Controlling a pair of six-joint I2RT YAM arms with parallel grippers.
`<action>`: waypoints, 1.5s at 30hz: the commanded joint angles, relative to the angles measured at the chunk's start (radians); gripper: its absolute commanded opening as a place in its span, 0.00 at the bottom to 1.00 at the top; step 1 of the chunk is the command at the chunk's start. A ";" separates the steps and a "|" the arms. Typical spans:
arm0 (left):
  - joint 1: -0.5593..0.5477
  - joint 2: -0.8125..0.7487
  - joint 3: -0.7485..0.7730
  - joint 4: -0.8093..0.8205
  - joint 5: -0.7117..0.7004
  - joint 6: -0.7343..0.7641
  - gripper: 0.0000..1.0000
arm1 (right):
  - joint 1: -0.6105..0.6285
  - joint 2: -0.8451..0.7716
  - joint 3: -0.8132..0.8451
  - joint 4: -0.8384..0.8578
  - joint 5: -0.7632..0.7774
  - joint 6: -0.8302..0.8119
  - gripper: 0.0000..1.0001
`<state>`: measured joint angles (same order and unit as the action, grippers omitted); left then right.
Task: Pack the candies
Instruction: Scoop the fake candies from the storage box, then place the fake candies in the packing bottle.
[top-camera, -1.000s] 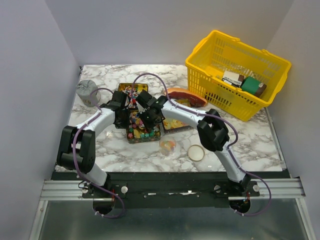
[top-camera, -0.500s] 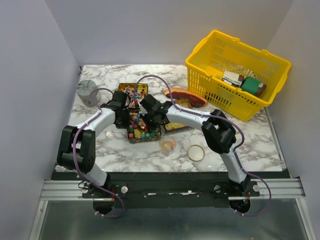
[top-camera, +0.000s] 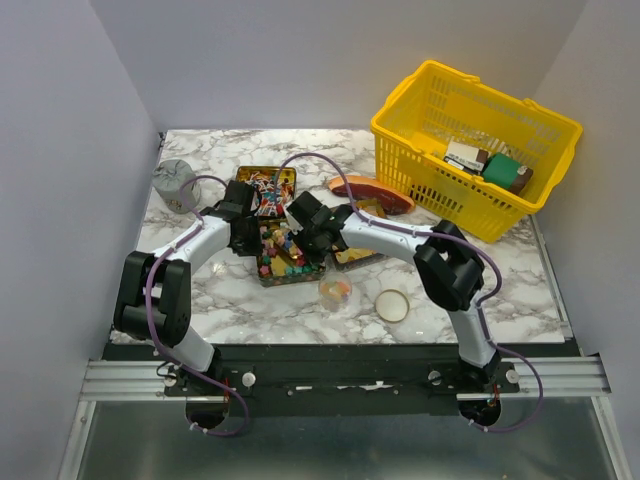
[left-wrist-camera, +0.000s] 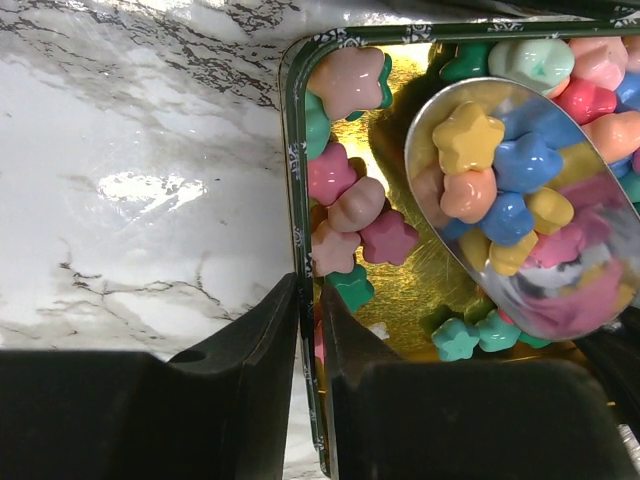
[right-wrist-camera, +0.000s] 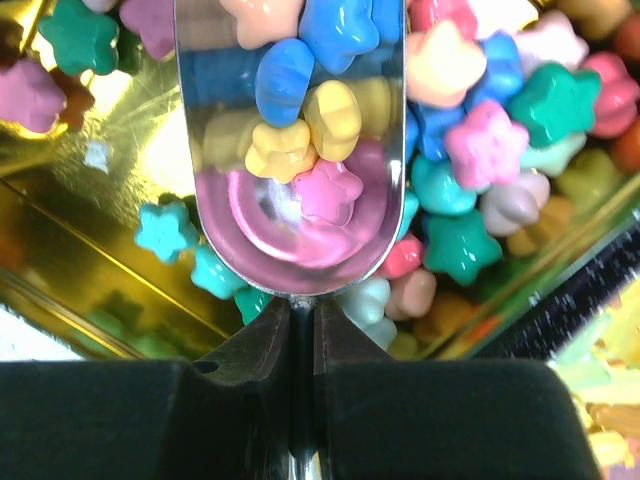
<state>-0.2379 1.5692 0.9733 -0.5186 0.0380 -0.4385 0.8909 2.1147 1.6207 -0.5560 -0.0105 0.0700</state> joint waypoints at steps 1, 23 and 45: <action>-0.001 -0.032 -0.002 0.026 0.005 -0.003 0.32 | -0.010 -0.062 -0.027 -0.015 0.057 -0.012 0.01; -0.001 -0.225 -0.044 0.100 -0.144 0.009 0.91 | -0.010 -0.275 -0.108 0.015 0.090 0.040 0.01; 0.002 -0.296 -0.091 0.163 -0.168 -0.025 0.99 | -0.009 -0.683 -0.312 -0.421 0.015 0.160 0.01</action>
<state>-0.2379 1.2774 0.8917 -0.3851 -0.1257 -0.4469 0.8833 1.4952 1.3571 -0.8555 0.0364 0.1871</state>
